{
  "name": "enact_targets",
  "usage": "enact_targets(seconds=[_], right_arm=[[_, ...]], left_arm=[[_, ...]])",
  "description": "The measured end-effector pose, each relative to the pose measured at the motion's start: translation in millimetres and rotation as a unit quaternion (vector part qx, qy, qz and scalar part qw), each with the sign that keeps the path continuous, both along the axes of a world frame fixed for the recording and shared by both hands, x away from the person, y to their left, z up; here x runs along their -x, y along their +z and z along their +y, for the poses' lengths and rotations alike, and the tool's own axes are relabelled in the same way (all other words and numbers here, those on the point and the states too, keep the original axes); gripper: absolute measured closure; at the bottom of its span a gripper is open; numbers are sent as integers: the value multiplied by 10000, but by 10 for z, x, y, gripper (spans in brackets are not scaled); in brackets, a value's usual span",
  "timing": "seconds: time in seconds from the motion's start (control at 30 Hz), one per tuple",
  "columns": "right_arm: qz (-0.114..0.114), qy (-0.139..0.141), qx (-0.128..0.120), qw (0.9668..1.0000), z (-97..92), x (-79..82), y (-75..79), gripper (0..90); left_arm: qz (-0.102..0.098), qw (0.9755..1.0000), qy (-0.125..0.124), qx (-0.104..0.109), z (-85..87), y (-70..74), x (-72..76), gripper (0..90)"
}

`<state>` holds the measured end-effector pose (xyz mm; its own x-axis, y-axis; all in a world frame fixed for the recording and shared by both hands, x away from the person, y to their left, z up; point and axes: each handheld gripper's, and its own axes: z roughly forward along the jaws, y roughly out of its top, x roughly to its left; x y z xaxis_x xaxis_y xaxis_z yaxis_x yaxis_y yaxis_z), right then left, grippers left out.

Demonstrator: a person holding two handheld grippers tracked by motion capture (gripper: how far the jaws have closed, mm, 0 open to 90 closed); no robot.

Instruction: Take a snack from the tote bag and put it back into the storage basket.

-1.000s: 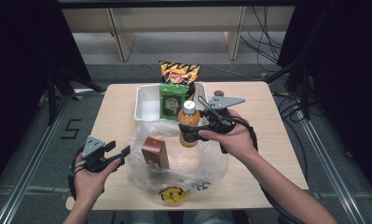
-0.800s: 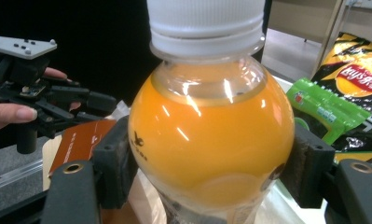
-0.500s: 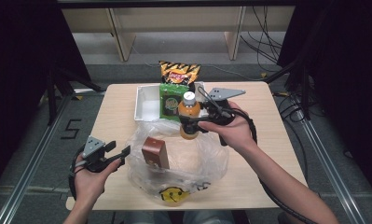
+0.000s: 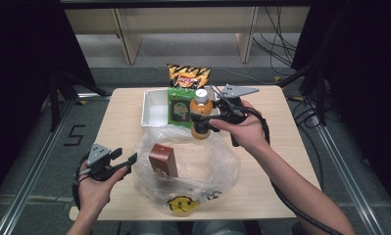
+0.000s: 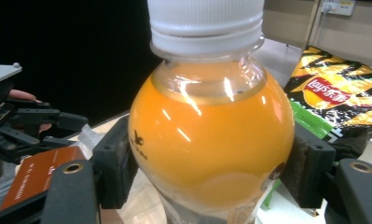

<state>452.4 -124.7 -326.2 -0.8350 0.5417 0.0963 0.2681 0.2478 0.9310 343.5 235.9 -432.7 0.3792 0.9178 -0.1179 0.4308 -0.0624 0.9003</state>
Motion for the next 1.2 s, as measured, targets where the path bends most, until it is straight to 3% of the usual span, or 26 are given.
enact_targets(seconds=[0.43,0.7,0.73,1.03,1.07,1.1,1.2], right_arm=[[37,-239,0,9997,-37,-230,-2,314],[197,-437,27,9988,-27,-369,-26,314],[82,-400,39,9992,-24,-409,-35,314],[179,-478,152,9986,31,-579,-139,313],[341,-576,87,9977,45,-570,-139,314],[249,-548,142,9981,45,-593,-154,313],[255,-563,174,9979,51,-653,-190,314]], left_arm=[[31,10000,18,25,-1,-6,0,369],[21,10000,8,35,5,-6,-3,369],[22,10000,9,34,6,-6,-2,369],[16,10000,3,28,13,-3,-2,369],[13,10000,1,32,12,-3,-2,369],[-19,10000,-26,32,13,-4,-8,369],[-21,10000,-40,43,11,-6,-9,369]])
